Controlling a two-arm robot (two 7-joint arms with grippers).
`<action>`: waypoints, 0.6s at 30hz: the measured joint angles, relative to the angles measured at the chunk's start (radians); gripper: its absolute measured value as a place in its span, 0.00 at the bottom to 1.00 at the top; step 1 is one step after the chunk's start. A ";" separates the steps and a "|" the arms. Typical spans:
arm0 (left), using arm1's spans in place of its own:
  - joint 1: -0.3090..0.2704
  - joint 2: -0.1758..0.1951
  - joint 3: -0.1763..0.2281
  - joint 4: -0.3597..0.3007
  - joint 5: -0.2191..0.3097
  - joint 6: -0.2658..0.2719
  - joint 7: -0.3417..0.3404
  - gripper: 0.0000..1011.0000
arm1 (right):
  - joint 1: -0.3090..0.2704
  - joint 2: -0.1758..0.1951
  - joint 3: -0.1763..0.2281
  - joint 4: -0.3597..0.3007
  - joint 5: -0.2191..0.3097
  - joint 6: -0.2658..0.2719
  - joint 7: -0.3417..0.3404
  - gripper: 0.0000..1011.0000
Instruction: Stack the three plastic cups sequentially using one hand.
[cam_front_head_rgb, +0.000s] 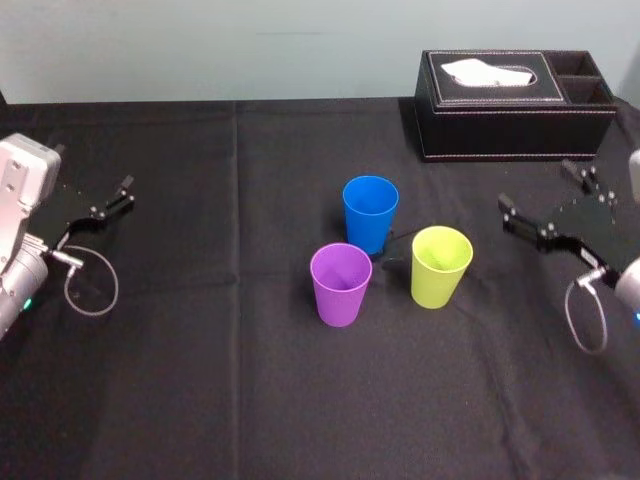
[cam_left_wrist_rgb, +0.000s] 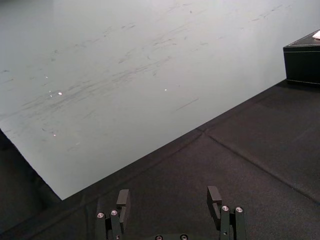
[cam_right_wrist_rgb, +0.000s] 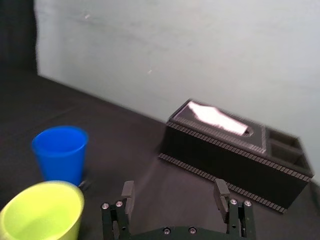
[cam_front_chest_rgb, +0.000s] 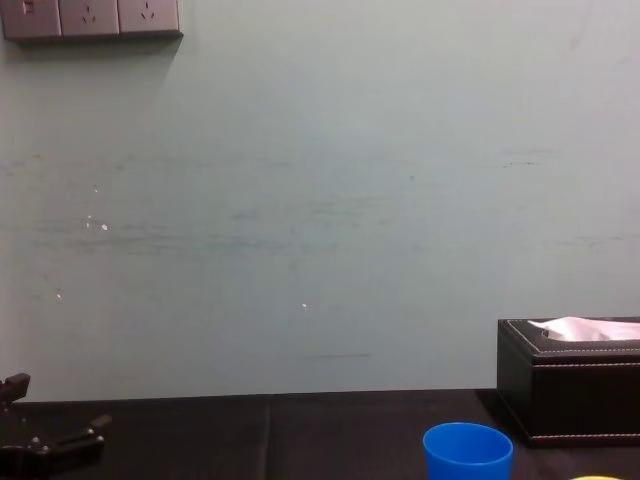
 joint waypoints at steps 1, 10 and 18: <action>0.000 0.000 0.000 0.000 0.000 0.000 0.000 1.00 | -0.026 0.017 0.010 -0.022 0.015 0.014 0.019 0.99; 0.000 0.000 0.000 0.000 0.000 0.000 0.000 1.00 | -0.161 0.081 0.040 -0.118 0.063 0.099 0.094 0.99; 0.000 0.000 0.000 0.000 0.000 0.000 0.000 1.00 | -0.228 0.081 0.054 -0.159 0.100 0.149 0.129 0.99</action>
